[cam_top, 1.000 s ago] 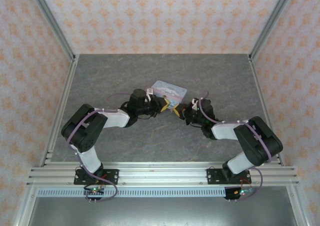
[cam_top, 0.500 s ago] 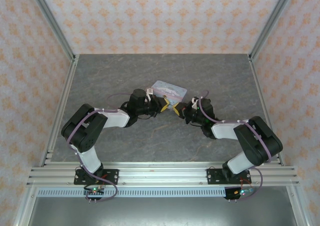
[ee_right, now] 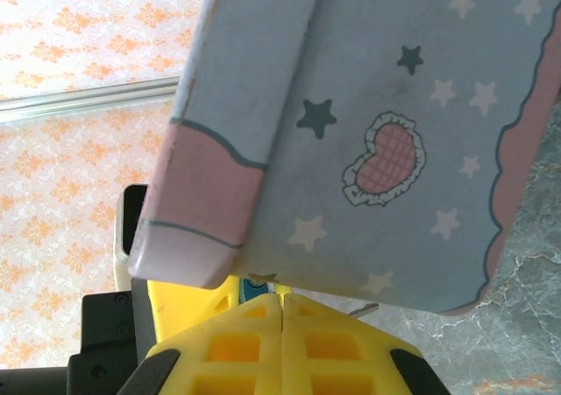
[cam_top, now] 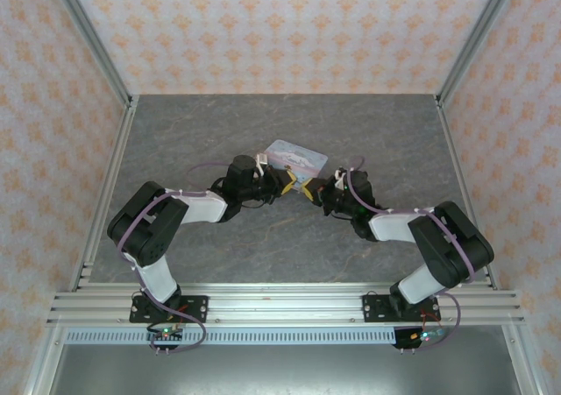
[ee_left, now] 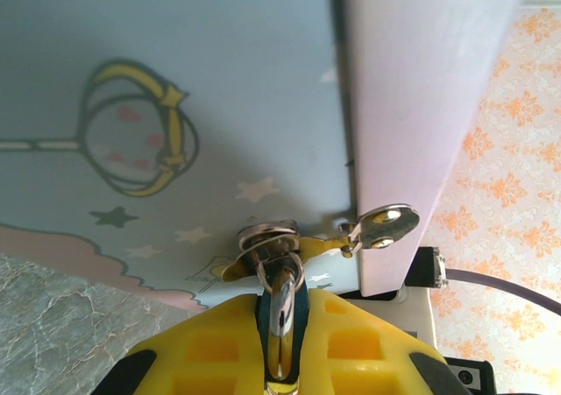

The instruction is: Unlock a padlock with a key

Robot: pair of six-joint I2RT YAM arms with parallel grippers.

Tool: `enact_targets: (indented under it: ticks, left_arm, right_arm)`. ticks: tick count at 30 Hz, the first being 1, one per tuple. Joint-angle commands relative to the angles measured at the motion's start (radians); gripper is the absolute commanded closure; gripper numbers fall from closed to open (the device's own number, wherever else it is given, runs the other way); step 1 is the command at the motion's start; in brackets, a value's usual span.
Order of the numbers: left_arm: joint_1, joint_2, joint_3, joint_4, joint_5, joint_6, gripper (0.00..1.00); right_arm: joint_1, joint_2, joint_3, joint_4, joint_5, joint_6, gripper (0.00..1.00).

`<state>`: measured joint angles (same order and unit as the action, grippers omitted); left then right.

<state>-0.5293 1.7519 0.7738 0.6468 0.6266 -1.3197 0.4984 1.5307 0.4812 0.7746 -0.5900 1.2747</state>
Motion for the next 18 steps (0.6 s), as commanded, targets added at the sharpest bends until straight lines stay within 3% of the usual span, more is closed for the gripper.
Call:
enact_targets:
  ticks: [1,18]
  left_arm:
    - [-0.011,-0.024,0.023,0.021,0.026,0.005,1.0]
    - [-0.012,-0.026,0.024,0.013,0.019,0.005,1.0]
  right_arm:
    - [0.019,0.003,0.044,0.055,0.0,0.014,1.0]
    - [0.02,-0.042,-0.023,0.023,0.031,-0.021,1.0]
